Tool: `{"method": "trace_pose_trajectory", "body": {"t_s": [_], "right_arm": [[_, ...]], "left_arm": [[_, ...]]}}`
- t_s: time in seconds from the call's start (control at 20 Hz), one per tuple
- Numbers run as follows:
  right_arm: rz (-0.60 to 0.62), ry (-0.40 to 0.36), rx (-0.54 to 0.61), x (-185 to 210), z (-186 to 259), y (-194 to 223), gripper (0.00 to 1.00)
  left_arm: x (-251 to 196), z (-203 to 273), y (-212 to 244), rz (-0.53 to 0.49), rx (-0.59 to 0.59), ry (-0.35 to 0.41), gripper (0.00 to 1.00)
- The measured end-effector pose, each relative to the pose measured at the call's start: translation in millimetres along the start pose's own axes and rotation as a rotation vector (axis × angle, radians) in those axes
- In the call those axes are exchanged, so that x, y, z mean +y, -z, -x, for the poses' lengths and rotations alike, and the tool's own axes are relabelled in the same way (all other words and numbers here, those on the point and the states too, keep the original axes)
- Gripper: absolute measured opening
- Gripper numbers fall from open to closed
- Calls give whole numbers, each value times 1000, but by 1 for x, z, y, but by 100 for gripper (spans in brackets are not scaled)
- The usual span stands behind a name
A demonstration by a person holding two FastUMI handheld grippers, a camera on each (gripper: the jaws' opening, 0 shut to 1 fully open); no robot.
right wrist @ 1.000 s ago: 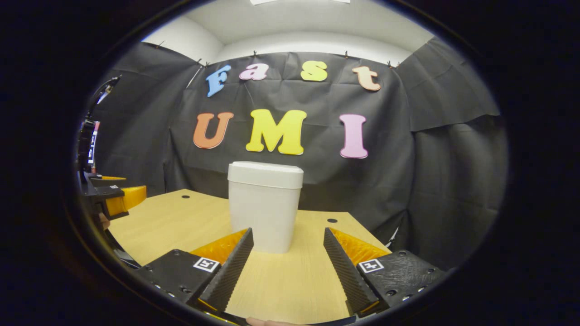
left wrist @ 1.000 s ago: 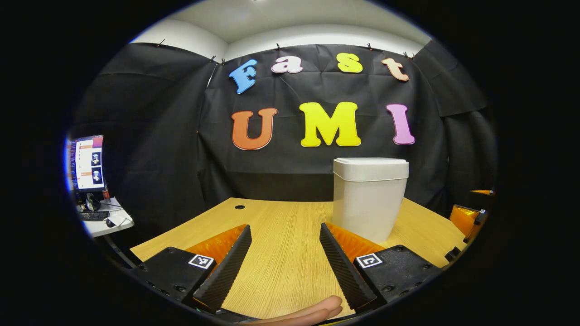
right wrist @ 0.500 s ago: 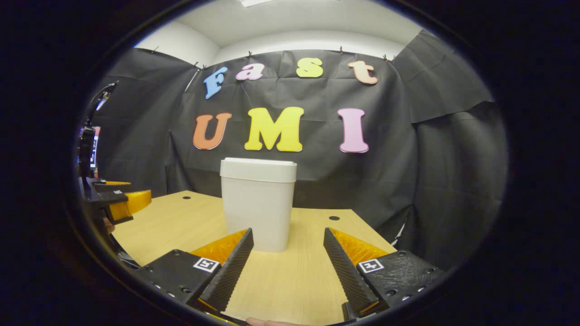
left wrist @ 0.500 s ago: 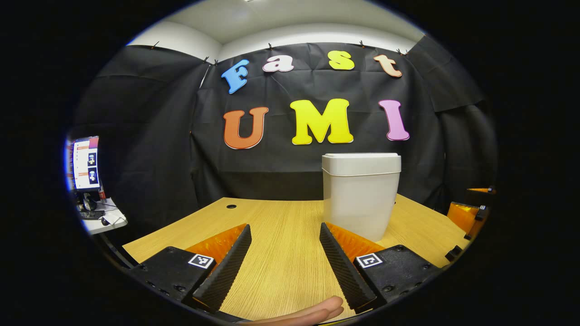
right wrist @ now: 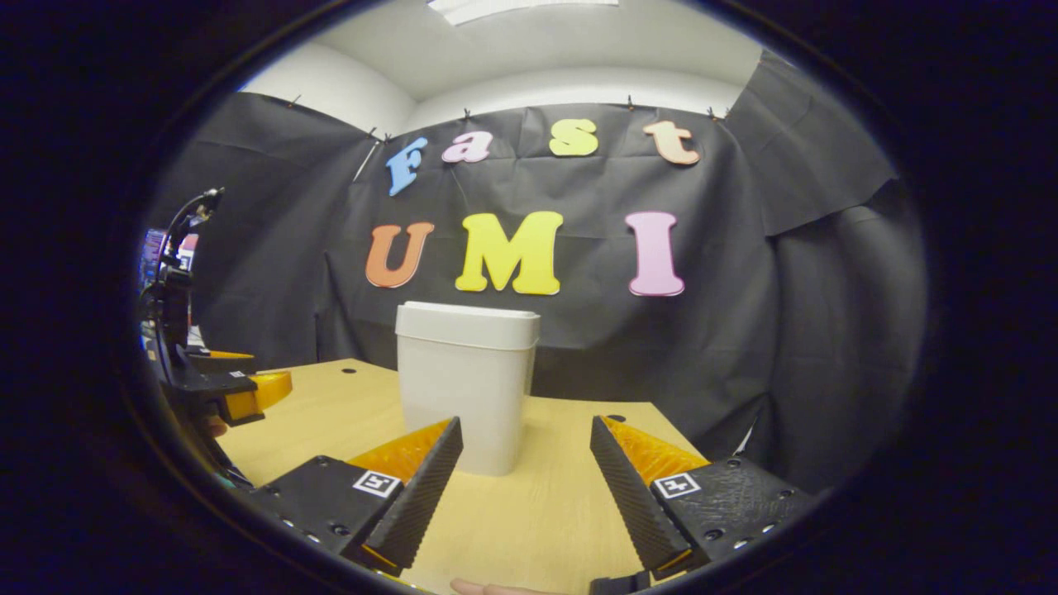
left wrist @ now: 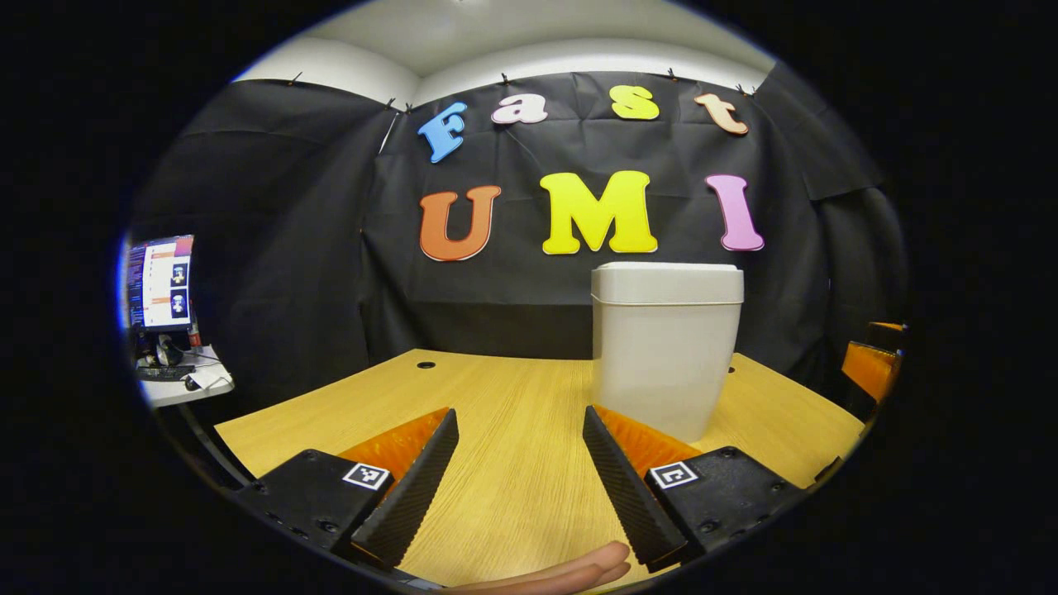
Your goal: Press the lid of the desktop garbage bin to open it, pick up the crumpled paper on the desktop and throw it into the bin, then pick up the pop can on the desktop and drop it into the bin, and finally close the garbage bin lid.
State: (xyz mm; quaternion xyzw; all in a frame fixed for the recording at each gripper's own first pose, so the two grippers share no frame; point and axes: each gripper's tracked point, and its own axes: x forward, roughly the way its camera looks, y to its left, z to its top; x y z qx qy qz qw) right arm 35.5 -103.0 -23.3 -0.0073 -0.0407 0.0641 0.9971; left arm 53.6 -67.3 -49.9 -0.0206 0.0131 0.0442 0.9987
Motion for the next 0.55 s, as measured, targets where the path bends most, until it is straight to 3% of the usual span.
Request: {"method": "trace_pose_trajectory", "body": {"t_s": [0.55], "right_arm": [[1, 85, -19, -140, -18, -5, 95]], "left_arm": [[-114, -21, -34, 14, -67, 34, 98]]}}
